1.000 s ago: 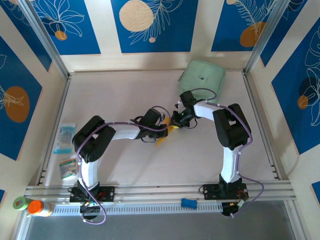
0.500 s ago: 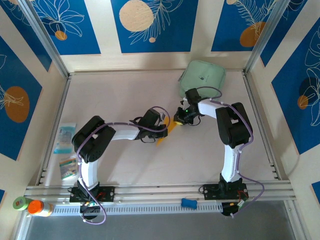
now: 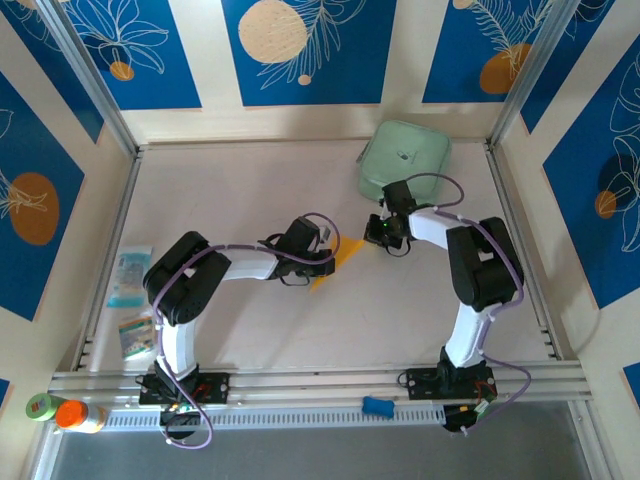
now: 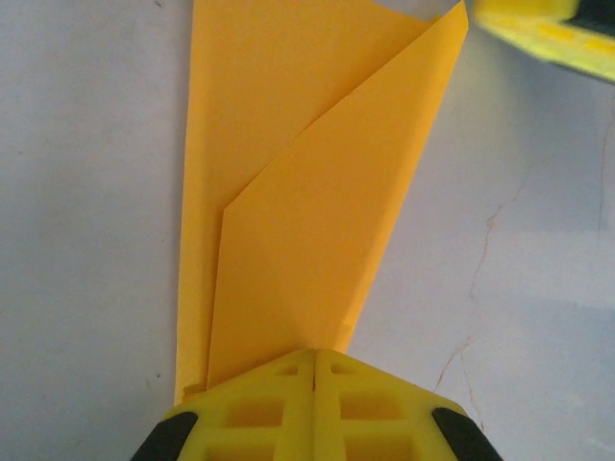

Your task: Fold a paper plane with a square sheet of paper (pick it up from the middle)

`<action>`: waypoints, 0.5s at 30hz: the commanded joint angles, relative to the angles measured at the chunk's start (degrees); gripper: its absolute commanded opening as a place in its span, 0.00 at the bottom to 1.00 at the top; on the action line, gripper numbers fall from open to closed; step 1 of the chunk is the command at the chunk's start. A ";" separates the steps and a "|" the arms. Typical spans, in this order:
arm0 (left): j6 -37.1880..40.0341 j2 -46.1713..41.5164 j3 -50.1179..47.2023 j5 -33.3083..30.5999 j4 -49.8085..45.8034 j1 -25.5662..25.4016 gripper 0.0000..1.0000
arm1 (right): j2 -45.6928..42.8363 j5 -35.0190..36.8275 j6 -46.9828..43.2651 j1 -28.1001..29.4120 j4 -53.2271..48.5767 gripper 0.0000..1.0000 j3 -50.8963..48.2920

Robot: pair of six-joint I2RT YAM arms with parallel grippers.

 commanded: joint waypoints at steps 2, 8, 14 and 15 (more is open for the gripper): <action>1.46 1.42 -0.63 0.84 -8.65 0.28 0.00 | -5.72 4.47 -0.73 1.63 1.85 0.09 -2.87; 1.50 1.59 0.06 1.14 -8.72 0.25 0.00 | -5.62 -10.29 -0.32 4.79 5.88 0.09 -4.97; 1.72 1.68 -0.10 1.06 -9.01 0.26 0.00 | -0.45 -16.55 1.67 5.96 7.77 0.05 -3.71; 1.76 1.69 -0.25 1.01 -8.93 0.25 0.00 | 0.26 -16.85 1.75 6.00 7.91 0.05 -3.48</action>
